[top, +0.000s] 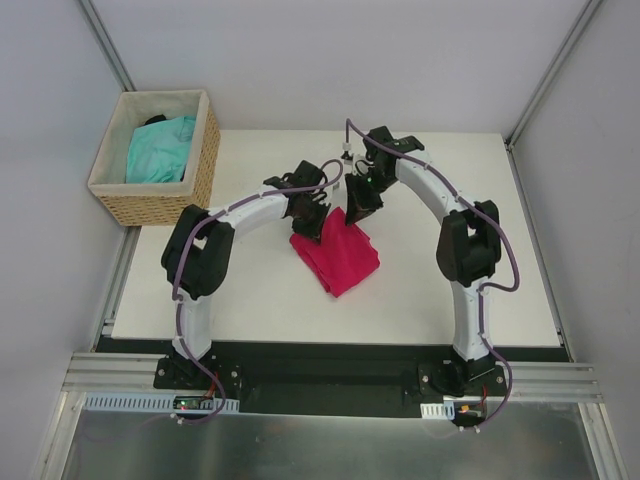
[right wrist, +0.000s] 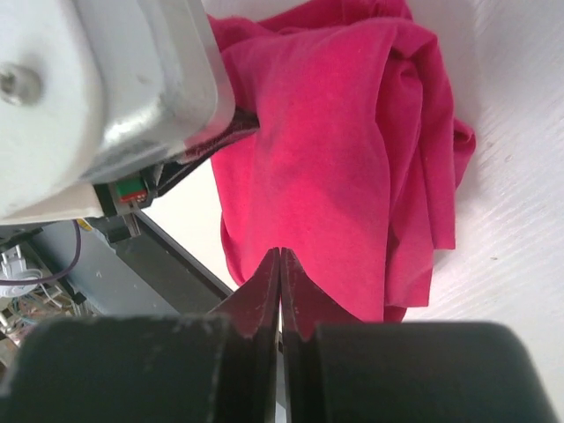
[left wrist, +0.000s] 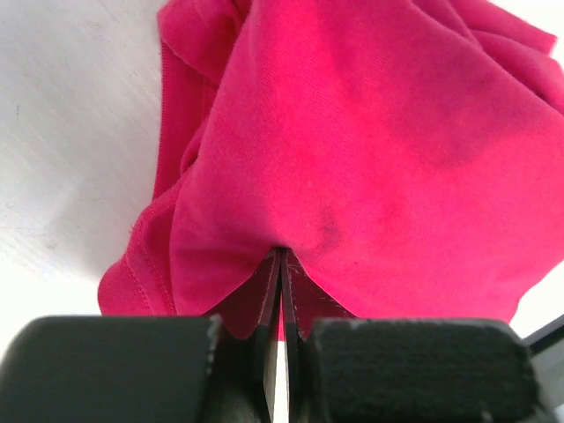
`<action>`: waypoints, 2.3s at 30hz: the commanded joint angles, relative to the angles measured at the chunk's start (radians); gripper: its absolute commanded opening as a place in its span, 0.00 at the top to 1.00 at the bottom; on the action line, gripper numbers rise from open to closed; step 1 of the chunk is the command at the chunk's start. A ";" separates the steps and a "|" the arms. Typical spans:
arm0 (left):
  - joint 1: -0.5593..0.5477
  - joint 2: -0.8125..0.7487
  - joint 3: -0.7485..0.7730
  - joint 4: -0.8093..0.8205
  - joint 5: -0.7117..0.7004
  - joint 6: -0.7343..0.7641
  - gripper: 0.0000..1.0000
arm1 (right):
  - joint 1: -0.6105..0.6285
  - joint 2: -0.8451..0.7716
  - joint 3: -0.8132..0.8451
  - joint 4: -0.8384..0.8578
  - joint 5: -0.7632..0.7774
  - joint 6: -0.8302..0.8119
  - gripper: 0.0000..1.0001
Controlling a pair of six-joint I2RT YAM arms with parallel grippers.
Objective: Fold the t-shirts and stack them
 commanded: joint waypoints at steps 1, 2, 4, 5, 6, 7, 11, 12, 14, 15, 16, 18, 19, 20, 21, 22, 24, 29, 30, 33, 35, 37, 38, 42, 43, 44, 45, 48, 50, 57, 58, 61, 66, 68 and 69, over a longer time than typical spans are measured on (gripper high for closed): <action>0.004 0.028 0.018 0.010 -0.063 -0.033 1.00 | 0.008 0.018 0.022 -0.081 0.003 -0.037 0.99; 0.004 0.036 0.018 0.004 -0.111 -0.050 1.00 | 0.009 0.013 0.017 -0.098 0.013 -0.038 0.99; 0.011 0.066 0.024 -0.005 -0.150 -0.081 1.00 | 0.009 0.010 0.016 -0.118 0.052 -0.043 0.99; 0.017 0.075 0.035 -0.013 -0.155 -0.087 1.00 | 0.009 0.002 0.011 -0.124 0.053 -0.046 0.99; 0.028 0.083 0.039 -0.013 -0.156 -0.093 1.00 | 0.009 0.002 -0.001 -0.122 0.056 -0.049 0.99; 0.034 0.100 0.049 -0.019 -0.150 -0.105 1.00 | 0.011 0.002 -0.003 -0.122 0.067 -0.049 0.99; 0.051 0.132 0.088 -0.027 -0.113 -0.116 1.00 | 0.008 0.030 0.008 -0.127 0.063 -0.054 0.99; 0.051 0.137 0.095 -0.036 -0.112 -0.113 1.00 | 0.008 0.039 0.011 -0.129 0.058 -0.054 0.99; 0.053 0.149 0.113 -0.048 -0.109 -0.112 1.00 | 0.009 0.041 0.019 -0.136 0.052 -0.054 0.99; 0.053 0.155 0.121 -0.062 -0.110 -0.113 1.00 | 0.009 0.035 0.019 -0.136 0.046 -0.054 0.99; 0.053 0.161 0.127 -0.072 -0.110 -0.110 1.00 | 0.012 0.031 0.014 -0.135 0.041 -0.052 0.99; 0.054 0.163 0.132 -0.080 -0.116 -0.112 1.00 | 0.013 0.027 0.010 -0.138 0.040 -0.052 0.99; 0.056 0.168 0.133 -0.088 -0.123 -0.113 1.00 | 0.013 0.028 0.010 -0.141 0.040 -0.052 0.99; 0.057 0.169 0.135 -0.092 -0.121 -0.113 1.00 | 0.014 0.030 0.013 -0.145 0.038 -0.054 0.99; 0.059 0.172 0.138 -0.094 -0.117 -0.115 1.00 | 0.016 0.033 0.016 -0.150 0.035 -0.057 0.99; 0.059 0.178 0.141 -0.100 -0.118 -0.113 1.00 | 0.020 0.034 0.019 -0.155 0.036 -0.060 0.99; 0.059 0.180 0.153 -0.105 -0.118 -0.113 1.00 | 0.022 0.034 0.025 -0.159 0.038 -0.061 0.99; 0.068 0.169 0.187 -0.126 -0.127 -0.119 1.00 | 0.025 0.041 0.034 -0.185 0.076 -0.069 0.99; 0.071 0.163 0.191 -0.131 -0.126 -0.119 1.00 | 0.026 0.042 0.033 -0.191 0.092 -0.075 0.99; 0.091 0.137 0.196 -0.143 -0.132 -0.124 1.00 | 0.026 0.051 0.017 -0.195 0.112 -0.089 0.99; 0.105 0.119 0.193 -0.151 -0.133 -0.122 1.00 | 0.025 0.070 0.007 -0.185 0.110 -0.098 0.99; 0.122 0.097 0.194 -0.155 -0.136 -0.127 1.00 | 0.023 0.099 -0.005 -0.181 0.106 -0.101 0.99; 0.125 0.092 0.196 -0.160 -0.136 -0.126 1.00 | 0.025 0.103 -0.013 -0.173 0.095 -0.104 0.99; 0.136 0.091 0.201 -0.177 -0.138 -0.124 1.00 | 0.025 0.091 -0.110 -0.093 0.060 -0.104 0.99; 0.137 0.092 0.204 -0.180 -0.132 -0.122 1.00 | 0.025 0.097 -0.124 -0.080 0.061 -0.107 0.99; 0.137 0.095 0.205 -0.181 -0.126 -0.124 1.00 | 0.025 0.100 -0.151 -0.070 0.061 -0.110 0.99; 0.137 0.103 0.210 -0.183 -0.121 -0.129 1.00 | 0.026 0.102 -0.162 -0.063 0.064 -0.115 0.99; 0.137 0.117 0.233 -0.189 -0.103 -0.145 1.00 | 0.032 0.108 -0.179 -0.040 0.076 -0.107 0.99; 0.137 0.123 0.250 -0.194 -0.092 -0.152 1.00 | 0.036 0.108 -0.182 -0.023 0.084 -0.098 0.99; 0.137 0.137 0.279 -0.203 -0.089 -0.153 1.00 | 0.039 -0.005 -0.165 -0.047 0.148 -0.048 0.99; 0.137 0.134 0.282 -0.203 -0.086 -0.155 1.00 | 0.039 -0.031 -0.156 -0.056 0.153 -0.041 0.99; 0.137 0.135 0.294 -0.204 -0.087 -0.158 1.00 | 0.043 -0.096 -0.080 -0.151 0.170 -0.028 0.99; 0.137 0.135 0.305 -0.206 -0.084 -0.159 1.00 | 0.045 -0.181 0.054 -0.369 0.280 -0.038 0.99; 0.137 0.132 0.303 -0.206 -0.084 -0.159 1.00 | 0.040 -0.205 0.027 -0.359 0.207 -0.021 0.99; 0.137 0.131 0.305 -0.206 -0.084 -0.159 1.00 | 0.042 -0.205 0.028 -0.357 0.179 -0.020 0.99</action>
